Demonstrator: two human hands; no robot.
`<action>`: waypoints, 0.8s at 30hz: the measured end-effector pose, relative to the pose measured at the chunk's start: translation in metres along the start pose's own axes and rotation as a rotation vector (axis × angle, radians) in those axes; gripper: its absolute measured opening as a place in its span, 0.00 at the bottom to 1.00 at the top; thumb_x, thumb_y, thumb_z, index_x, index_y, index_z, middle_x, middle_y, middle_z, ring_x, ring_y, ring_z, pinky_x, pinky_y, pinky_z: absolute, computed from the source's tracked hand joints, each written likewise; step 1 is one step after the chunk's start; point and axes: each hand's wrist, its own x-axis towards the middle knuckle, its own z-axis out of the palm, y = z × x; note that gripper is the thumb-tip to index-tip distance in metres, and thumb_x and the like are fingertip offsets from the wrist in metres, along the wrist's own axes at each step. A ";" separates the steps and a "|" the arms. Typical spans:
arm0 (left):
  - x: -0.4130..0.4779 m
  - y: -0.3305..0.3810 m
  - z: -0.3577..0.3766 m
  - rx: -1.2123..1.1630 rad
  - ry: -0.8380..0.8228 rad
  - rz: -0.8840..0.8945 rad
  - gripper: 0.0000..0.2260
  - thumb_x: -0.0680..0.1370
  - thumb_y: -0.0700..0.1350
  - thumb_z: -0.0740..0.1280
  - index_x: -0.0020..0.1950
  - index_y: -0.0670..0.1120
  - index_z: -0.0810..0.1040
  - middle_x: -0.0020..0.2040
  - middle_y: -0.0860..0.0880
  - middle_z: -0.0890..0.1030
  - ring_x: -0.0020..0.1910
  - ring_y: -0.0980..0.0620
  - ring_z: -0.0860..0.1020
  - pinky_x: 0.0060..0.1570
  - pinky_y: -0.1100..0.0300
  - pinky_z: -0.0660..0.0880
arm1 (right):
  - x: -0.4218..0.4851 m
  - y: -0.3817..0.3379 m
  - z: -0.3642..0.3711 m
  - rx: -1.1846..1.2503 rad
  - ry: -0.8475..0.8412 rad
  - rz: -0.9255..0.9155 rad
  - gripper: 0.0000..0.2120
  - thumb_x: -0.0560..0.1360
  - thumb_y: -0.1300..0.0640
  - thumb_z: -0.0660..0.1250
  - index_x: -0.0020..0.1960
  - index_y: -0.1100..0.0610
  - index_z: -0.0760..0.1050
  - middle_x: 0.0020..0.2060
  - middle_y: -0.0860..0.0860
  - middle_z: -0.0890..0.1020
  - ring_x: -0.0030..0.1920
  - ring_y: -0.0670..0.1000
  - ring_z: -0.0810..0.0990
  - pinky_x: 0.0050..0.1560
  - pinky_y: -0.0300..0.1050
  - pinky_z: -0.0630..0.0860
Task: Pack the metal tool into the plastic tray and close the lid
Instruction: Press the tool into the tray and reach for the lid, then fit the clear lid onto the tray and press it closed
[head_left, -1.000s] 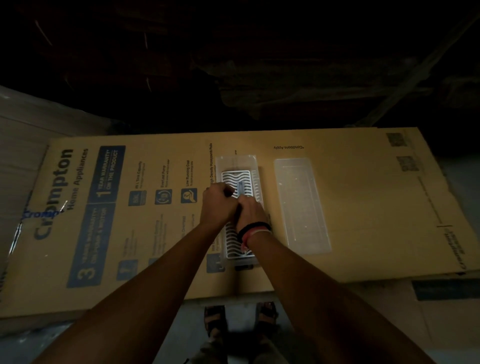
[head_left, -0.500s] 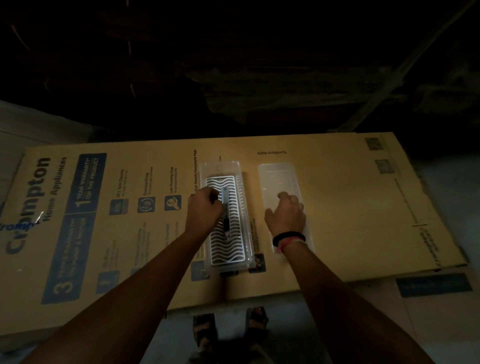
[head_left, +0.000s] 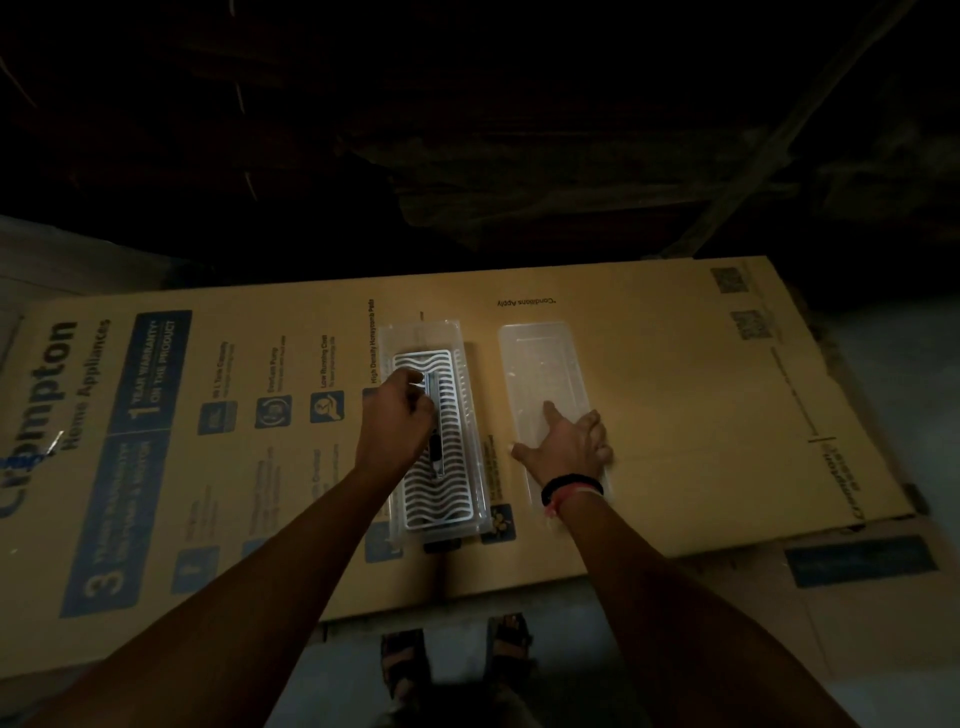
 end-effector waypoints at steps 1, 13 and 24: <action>0.000 0.001 0.000 0.000 0.000 -0.003 0.14 0.78 0.37 0.62 0.63 0.38 0.75 0.43 0.49 0.78 0.35 0.61 0.72 0.36 0.72 0.66 | 0.001 -0.001 -0.003 0.025 0.006 0.007 0.40 0.62 0.39 0.74 0.70 0.44 0.63 0.71 0.68 0.60 0.71 0.67 0.59 0.68 0.63 0.61; 0.006 -0.015 -0.012 0.082 0.186 -0.095 0.17 0.78 0.44 0.62 0.65 0.38 0.73 0.63 0.37 0.75 0.62 0.38 0.73 0.61 0.49 0.70 | -0.029 -0.058 -0.041 0.382 0.162 -0.078 0.41 0.58 0.38 0.75 0.68 0.43 0.68 0.59 0.57 0.68 0.62 0.61 0.64 0.59 0.55 0.64; 0.001 -0.025 -0.016 -0.150 0.138 -0.153 0.20 0.82 0.46 0.57 0.29 0.49 0.63 0.27 0.50 0.66 0.29 0.51 0.67 0.28 0.59 0.58 | -0.089 -0.098 0.005 0.355 0.094 -0.154 0.39 0.57 0.37 0.74 0.66 0.40 0.68 0.58 0.57 0.67 0.59 0.60 0.64 0.57 0.55 0.63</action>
